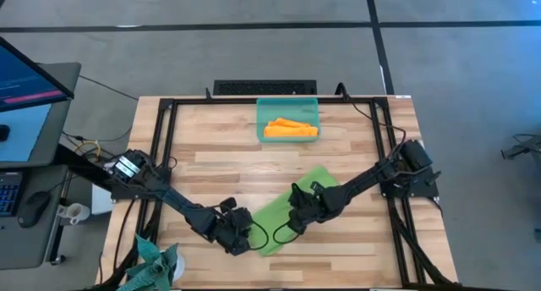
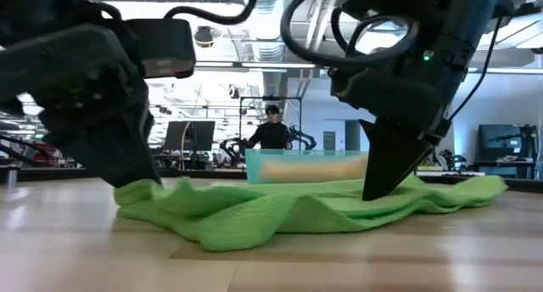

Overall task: Roll microfiber towels into tight, uniform cylinder then place into a basket
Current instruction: Fold the green microfiber towel

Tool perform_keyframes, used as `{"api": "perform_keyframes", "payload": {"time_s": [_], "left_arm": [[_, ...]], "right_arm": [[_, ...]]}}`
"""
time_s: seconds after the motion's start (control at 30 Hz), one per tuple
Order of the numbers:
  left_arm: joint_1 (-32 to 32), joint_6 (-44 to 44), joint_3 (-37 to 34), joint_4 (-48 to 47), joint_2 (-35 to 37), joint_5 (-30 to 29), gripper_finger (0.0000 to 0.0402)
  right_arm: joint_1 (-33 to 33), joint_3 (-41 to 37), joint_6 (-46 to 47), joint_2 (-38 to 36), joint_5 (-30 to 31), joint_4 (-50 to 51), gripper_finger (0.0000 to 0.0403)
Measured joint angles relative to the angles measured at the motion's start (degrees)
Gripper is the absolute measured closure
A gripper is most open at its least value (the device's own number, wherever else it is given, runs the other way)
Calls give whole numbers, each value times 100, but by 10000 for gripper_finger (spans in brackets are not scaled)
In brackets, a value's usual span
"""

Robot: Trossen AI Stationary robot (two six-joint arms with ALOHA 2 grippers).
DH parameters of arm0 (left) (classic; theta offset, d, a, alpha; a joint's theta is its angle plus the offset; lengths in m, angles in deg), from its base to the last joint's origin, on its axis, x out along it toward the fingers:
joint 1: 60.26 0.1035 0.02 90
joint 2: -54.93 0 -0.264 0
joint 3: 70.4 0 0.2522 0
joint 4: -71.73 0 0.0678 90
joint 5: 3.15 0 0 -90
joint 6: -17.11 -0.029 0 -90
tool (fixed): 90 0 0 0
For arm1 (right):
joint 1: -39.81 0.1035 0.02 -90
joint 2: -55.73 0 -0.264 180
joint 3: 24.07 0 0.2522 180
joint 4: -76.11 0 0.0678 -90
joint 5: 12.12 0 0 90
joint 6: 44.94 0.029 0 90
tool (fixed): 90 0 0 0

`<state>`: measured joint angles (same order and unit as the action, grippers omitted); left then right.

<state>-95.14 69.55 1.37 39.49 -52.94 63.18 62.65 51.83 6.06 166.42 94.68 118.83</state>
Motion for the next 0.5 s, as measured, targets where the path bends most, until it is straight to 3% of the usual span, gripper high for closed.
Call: {"api": "perform_keyframes", "payload": {"time_s": [0.27,0.5], "left_arm": [[-308,440,8,-4,41,256,246],[-607,596,-4,-19,286,1136,246]], "right_arm": [[-19,-6,-37,7,-24,1,285],[26,-12,-42,7,-23,7,285]]}}
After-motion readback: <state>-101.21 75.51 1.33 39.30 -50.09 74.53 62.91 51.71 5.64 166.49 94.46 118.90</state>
